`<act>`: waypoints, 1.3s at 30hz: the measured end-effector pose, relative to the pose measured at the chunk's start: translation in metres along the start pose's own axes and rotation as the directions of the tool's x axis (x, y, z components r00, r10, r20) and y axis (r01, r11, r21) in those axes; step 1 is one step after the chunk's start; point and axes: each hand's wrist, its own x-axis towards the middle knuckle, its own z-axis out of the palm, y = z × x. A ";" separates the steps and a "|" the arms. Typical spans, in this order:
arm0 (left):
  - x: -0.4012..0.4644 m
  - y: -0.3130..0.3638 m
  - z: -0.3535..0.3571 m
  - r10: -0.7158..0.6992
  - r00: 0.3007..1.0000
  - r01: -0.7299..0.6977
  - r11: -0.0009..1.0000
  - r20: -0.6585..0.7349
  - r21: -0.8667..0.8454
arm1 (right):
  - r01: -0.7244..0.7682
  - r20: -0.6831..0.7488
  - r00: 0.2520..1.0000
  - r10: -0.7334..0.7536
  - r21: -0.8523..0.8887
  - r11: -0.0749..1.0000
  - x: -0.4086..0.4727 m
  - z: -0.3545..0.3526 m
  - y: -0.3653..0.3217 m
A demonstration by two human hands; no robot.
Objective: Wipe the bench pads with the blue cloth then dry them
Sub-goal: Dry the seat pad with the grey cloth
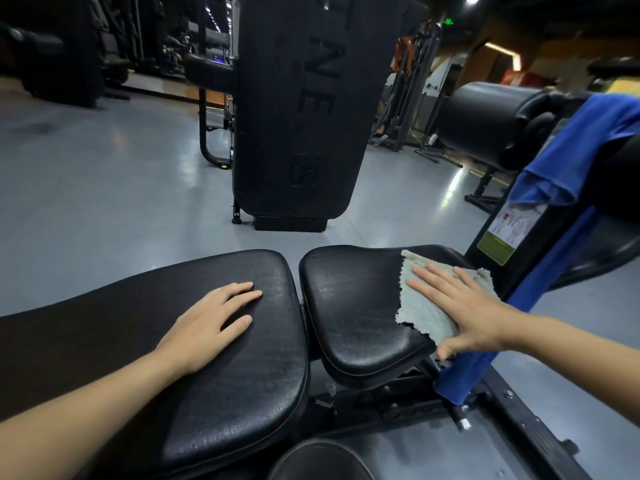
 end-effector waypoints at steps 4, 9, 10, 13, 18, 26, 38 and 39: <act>0.000 0.000 0.000 -0.001 1.000 0.001 1.000 0.002 -0.009 | -0.066 -0.062 0.995 0.082 0.225 0.972 -0.002 0.002 -0.007; 0.000 -0.001 0.000 -0.003 1.000 0.003 1.000 0.002 -0.016 | -0.203 -0.140 0.965 0.224 0.149 0.968 0.006 0.009 -0.006; 0.000 -0.001 0.000 -0.004 1.000 0.004 1.000 0.001 -0.016 | -0.249 -0.152 0.950 0.273 0.160 0.955 0.009 0.008 -0.006; 0.000 0.000 0.000 -0.005 1.000 0.005 1.000 -0.005 -0.015 | -0.406 -0.147 0.887 0.437 0.200 0.892 0.019 0.006 0.002; 0.001 -0.001 0.002 -0.006 1.000 0.006 1.000 -0.014 -0.001 | -0.559 0.007 0.812 0.584 0.300 0.773 0.044 -0.005 0.022; 0.002 -0.002 0.004 0.001 1.000 -0.001 1.000 -0.026 0.009 | -0.599 0.142 0.800 0.583 0.246 0.762 0.093 -0.026 0.036; 0.002 -0.001 0.004 0.006 1.000 -0.005 1.000 -0.030 0.018 | -0.420 0.121 0.908 0.402 0.225 0.879 0.222 -0.037 -0.077; 0.002 0.000 0.004 0.005 1.000 -0.004 1.000 -0.028 0.018 | -0.391 0.103 0.920 0.378 0.235 0.890 0.230 -0.037 -0.089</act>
